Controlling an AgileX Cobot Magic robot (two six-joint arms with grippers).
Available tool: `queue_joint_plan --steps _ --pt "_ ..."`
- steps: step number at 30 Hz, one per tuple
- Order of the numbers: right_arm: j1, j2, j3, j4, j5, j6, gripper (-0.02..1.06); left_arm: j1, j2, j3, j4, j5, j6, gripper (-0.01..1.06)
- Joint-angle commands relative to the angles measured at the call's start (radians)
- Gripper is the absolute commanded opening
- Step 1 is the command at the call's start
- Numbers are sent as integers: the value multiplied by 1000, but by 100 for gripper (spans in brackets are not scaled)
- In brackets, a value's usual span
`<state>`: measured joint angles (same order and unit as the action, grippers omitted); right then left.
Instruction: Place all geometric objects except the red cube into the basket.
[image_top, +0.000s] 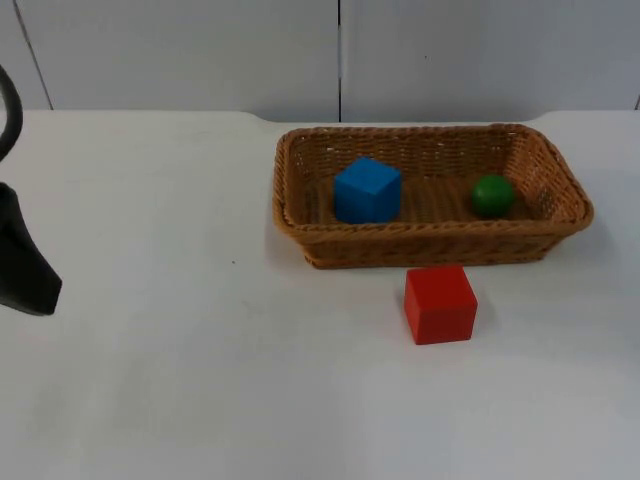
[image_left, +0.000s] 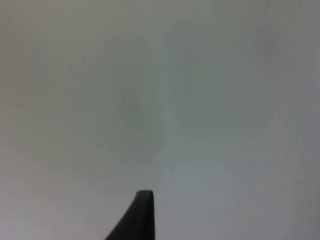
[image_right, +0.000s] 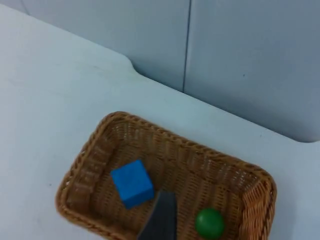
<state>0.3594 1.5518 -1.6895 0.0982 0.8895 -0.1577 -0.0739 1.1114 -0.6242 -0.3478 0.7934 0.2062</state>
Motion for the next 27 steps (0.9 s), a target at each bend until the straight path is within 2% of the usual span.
queue_joint_plan --steps 1,7,8,11,13,17,19,21,24,27 --pt "2 -53 24 20 28 -19 77 6 -32 -10 -17 23 37 105" --pt "2 -296 279 20 -46 -19 77 6 -259 -10 -15 30 43 105" --pt "2 -296 279 20 -46 -19 77 6 -259 -10 -15 30 43 105" --pt "2 -448 444 18 -91 -19 77 6 -430 -10 -15 39 43 105" --pt "2 -491 493 16 -97 -19 77 6 -481 -10 -15 39 43 105" --pt "2 -718 678 16 -100 3 77 6 -710 -10 -7 41 43 105" --pt "2 -744 691 16 -100 8 77 6 -765 -10 -5 45 43 105" --pt "2 -868 776 16 -100 19 77 6 -855 -10 -2 63 43 105" --pt "2 -974 825 16 -98 19 77 6 -959 -10 12 104 43 105" --pt "2 -1108 885 16 -86 19 77 6 -1060 -10 97 152 -3 105"
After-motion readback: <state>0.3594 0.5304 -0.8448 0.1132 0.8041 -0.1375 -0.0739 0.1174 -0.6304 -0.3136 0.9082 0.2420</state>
